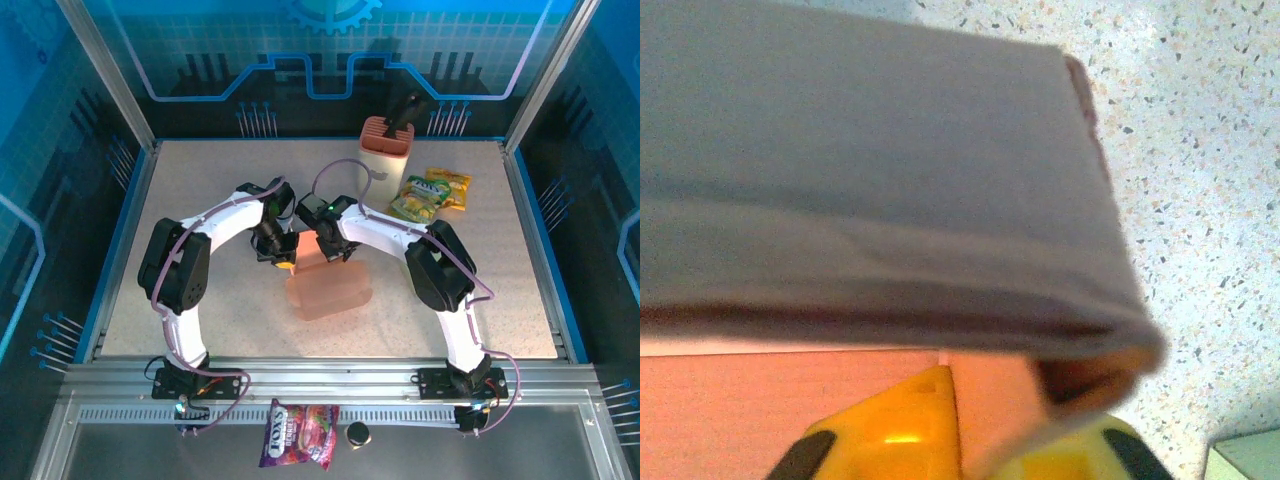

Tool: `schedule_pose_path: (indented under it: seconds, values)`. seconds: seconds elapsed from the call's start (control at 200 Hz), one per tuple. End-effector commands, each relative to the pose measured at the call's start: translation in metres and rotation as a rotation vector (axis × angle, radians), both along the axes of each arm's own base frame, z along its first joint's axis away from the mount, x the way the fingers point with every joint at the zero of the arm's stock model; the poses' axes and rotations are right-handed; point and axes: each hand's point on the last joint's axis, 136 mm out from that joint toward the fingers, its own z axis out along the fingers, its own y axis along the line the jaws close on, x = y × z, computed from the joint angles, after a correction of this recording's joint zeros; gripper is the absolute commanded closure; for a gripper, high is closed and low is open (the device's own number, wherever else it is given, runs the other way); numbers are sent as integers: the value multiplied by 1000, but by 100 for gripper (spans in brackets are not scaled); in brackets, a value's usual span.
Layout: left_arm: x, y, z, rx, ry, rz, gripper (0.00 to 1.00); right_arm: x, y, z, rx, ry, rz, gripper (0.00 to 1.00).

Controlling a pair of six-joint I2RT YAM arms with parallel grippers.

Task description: Fold the paper box

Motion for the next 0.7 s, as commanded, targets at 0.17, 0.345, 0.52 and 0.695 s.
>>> schedule_pose_path:
  seconds: [0.17,0.345,0.52,0.695]
  values:
    - [8,-7,10,-21,-36,-17,100,2,-2,20,76,12,-3,63]
    - [8,-7,9,-21,-34,-18,100,13,-1,29,94,0,-16,58]
    - [7,-8,10,-22,-33,-20,100,20,-3,24,96,1,-32,61]
    - [7,-8,10,-22,-31,-20,100,26,-3,23,91,-9,-34,76]
